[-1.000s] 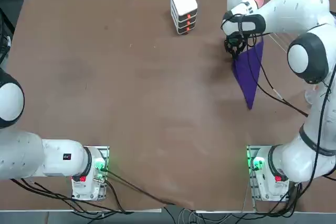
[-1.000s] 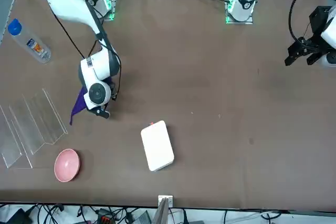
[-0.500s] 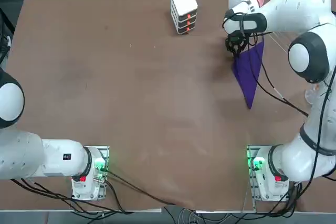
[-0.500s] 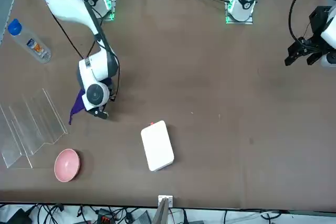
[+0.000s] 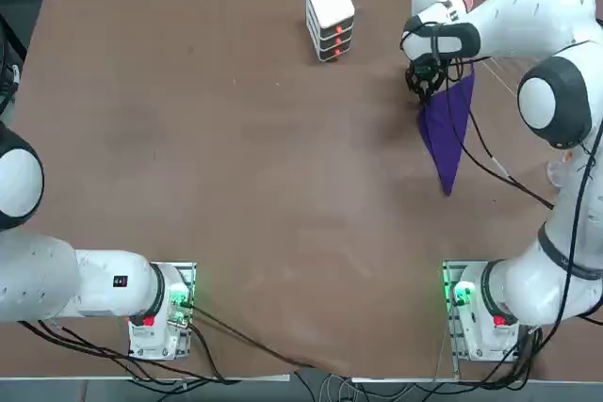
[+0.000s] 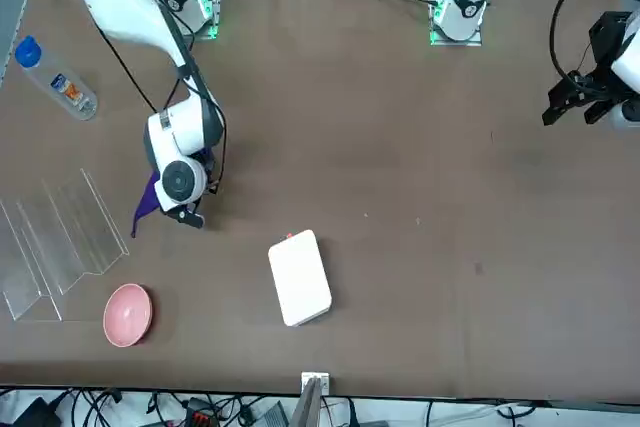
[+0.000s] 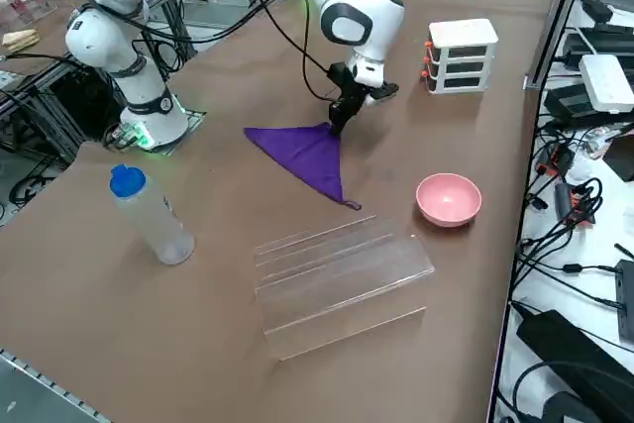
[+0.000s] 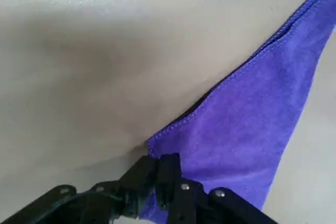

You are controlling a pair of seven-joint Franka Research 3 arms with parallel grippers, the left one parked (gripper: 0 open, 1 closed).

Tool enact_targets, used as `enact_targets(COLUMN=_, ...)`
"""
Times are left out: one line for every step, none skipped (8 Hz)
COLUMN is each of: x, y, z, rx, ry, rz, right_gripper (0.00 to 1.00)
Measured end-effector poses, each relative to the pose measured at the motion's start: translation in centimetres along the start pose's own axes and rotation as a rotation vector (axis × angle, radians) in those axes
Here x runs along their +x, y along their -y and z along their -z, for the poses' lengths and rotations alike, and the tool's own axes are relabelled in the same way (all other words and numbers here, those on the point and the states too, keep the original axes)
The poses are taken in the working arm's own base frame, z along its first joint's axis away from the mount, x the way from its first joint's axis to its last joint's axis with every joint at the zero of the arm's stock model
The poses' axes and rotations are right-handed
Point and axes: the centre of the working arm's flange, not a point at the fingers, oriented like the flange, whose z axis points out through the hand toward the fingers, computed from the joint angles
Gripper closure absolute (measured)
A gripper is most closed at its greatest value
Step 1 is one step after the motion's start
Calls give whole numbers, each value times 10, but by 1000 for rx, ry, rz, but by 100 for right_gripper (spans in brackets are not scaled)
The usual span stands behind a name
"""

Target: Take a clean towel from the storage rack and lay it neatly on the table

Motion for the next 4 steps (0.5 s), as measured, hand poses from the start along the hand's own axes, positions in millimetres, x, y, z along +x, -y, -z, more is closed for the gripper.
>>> enact_targets(x=0, y=0, z=0, rx=0, ry=0, rz=2, right_gripper=92)
enact_targets(x=0, y=0, z=0, rx=0, ry=0, rz=3, right_gripper=93)
enact_targets(x=0, y=0, z=0, rx=0, ry=0, rz=3, right_gripper=94)
enact_targets(x=0, y=0, z=0, rx=0, ry=0, rz=4, right_gripper=94)
